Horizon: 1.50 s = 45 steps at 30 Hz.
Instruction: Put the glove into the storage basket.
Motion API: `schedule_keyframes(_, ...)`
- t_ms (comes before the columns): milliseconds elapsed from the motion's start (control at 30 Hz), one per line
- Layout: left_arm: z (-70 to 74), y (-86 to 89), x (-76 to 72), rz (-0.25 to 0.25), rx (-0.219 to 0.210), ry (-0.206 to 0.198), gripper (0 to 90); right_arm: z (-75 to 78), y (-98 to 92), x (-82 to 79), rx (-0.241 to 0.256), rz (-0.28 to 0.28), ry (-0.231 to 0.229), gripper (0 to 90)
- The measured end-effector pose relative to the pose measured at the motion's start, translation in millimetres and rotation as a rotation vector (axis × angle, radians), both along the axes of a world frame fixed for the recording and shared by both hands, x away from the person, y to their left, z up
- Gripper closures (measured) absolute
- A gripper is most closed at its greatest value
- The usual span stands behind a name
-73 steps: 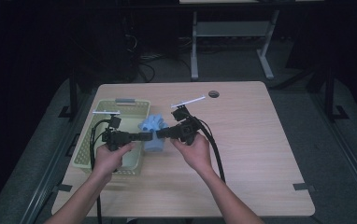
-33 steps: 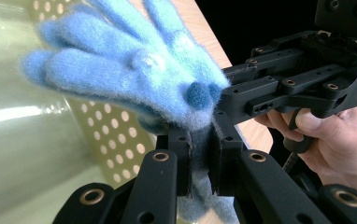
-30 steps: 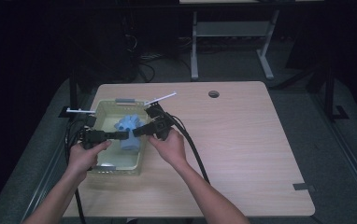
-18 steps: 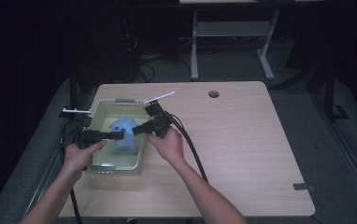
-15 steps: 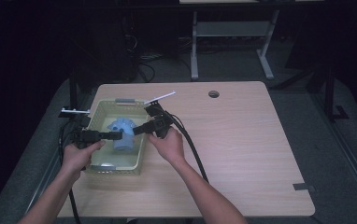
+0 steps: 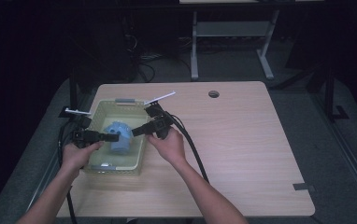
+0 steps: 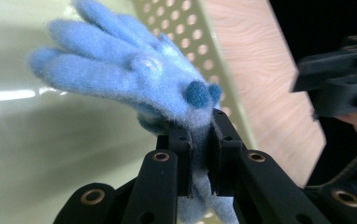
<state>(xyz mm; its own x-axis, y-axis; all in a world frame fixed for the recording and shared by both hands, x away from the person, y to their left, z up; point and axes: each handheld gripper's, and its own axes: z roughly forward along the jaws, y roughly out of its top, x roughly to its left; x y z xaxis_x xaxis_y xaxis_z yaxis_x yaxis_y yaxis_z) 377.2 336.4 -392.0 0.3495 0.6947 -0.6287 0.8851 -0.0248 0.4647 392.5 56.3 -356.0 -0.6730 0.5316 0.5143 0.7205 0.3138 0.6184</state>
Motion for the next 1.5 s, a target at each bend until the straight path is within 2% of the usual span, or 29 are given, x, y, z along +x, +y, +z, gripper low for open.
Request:
schedule_keyframes(33,0.0,0.0,0.0,0.0,0.0,0.0,81.5,0.0,0.0,0.0,0.0,0.0,0.0,69.2)
schedule_keyframes(100,-0.8,-2.8,2.2,0.003,0.045,0.013,81.5,1.3,-1.3,-1.4,0.005,0.0,0.002,68.6)
schedule_keyframes(333,-3.5,-6.7,9.9,0.003,0.148,0.045,81.2,1.8,-4.7,-4.5,0.009,0.001,0.007,66.4)
schedule_keyframes(367,-3.5,-6.7,9.9,0.003,0.148,0.045,81.1,1.8,-4.7,-4.5,0.009,0.001,0.007,66.4)
schedule_keyframes(400,-5.6,-8.6,11.6,0.015,0.154,0.068,81.1,1.1,-4.9,-6.0,0.006,0.0,0.012,65.4)
schedule_keyframes(467,-7.8,-10.9,13.2,0.017,0.187,0.086,81.0,0.4,-5.4,-6.9,0.01,0.001,0.009,64.8)
schedule_keyframes(633,-14.3,-16.4,19.2,-0.013,0.281,0.135,80.6,0.9,-8.0,-9.6,0.014,0.003,0.013,63.1)
schedule_keyframes(733,-16.4,-17.7,21.5,-0.02,0.305,0.149,80.4,0.9,-10.7,-9.7,0.012,0.01,0.002,62.4)
schedule_keyframes(767,-17.7,-18.7,23.5,-0.023,0.338,0.158,80.1,1.1,-11.1,-10.1,0.019,0.004,0.009,62.2)
schedule_keyframes(867,-19.7,-18.8,25.8,-0.017,0.375,0.17,79.3,1.2,-12.6,-10.5,0.02,0.003,0.006,62.0)
schedule_keyframes(1033,-23.5,-16.6,27.5,-0.007,0.401,0.186,77.8,0.8,-13.8,-10.5,0.025,-0.004,0.003,61.7)
schedule_keyframes(1233,-23.4,-16.7,27.6,-0.008,0.427,0.185,75.5,-3.0,-9.2,-8.1,0.025,0.001,0.007,61.4)
schedule_keyframes(1367,-22.5,-15.2,27.8,0.009,0.432,0.187,63.5,-5.6,-5.9,-7.7,0.018,0.006,0.012,60.8)
schedule_keyframes(1500,-17.4,-10.8,27.5,0.033,0.437,0.164,57.5,-7.1,-3.7,-8.0,0.013,0.006,0.022,60.5)
